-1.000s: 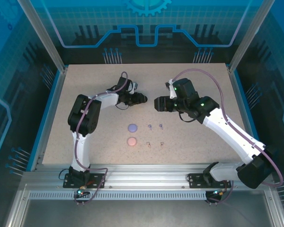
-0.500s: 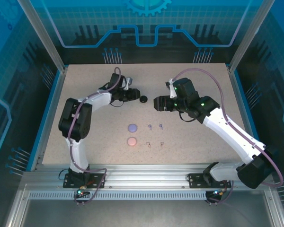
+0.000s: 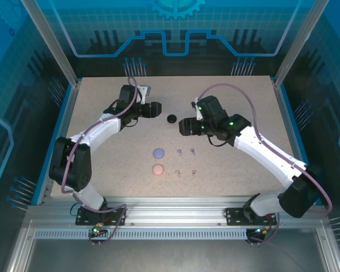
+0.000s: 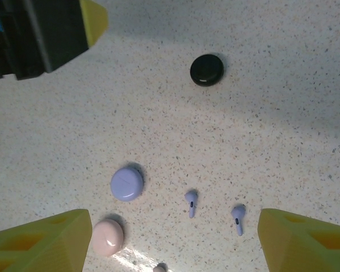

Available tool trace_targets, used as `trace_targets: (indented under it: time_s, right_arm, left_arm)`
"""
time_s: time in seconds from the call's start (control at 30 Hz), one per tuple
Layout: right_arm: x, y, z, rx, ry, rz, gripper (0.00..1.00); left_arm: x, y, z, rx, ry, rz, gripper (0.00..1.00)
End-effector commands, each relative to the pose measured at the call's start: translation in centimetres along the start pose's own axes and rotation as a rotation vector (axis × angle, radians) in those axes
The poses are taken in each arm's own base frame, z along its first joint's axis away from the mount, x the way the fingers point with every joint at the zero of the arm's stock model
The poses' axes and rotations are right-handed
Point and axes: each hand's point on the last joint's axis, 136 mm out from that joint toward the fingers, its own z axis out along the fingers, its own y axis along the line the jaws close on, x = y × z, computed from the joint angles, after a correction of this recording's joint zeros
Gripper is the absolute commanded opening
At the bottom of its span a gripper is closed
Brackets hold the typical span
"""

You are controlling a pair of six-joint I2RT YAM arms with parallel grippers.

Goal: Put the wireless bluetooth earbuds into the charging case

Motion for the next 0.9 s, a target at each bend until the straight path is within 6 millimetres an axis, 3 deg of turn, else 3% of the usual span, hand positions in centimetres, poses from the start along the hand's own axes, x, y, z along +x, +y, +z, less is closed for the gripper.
trace_targets:
  time_s: [0.0,0.4,0.57,0.87]
  right_arm:
    - [0.3,0.4,0.9,0.033,0.004,-0.038,0.79]
    - [1.5,1.4,3.6,0.161,0.091,-0.097,0.8]
    - [1.3,1.0,4.0,0.223,0.117,-0.071,0.8]
    - [1.0,1.6,4.8,0.306,0.155,-0.037,0.8]
  left_arm:
    - [-1.3,0.7,-1.9,-0.053,-0.087,0.074,0.96]
    - [-4.3,2.6,-6.6,-0.16,-0.398,-0.082,0.99]
    - [-3.6,0.9,-5.4,-0.046,-0.388,-0.068,0.99]
    - [-0.5,0.5,-2.9,-0.191,-0.426,0.145,0.99]
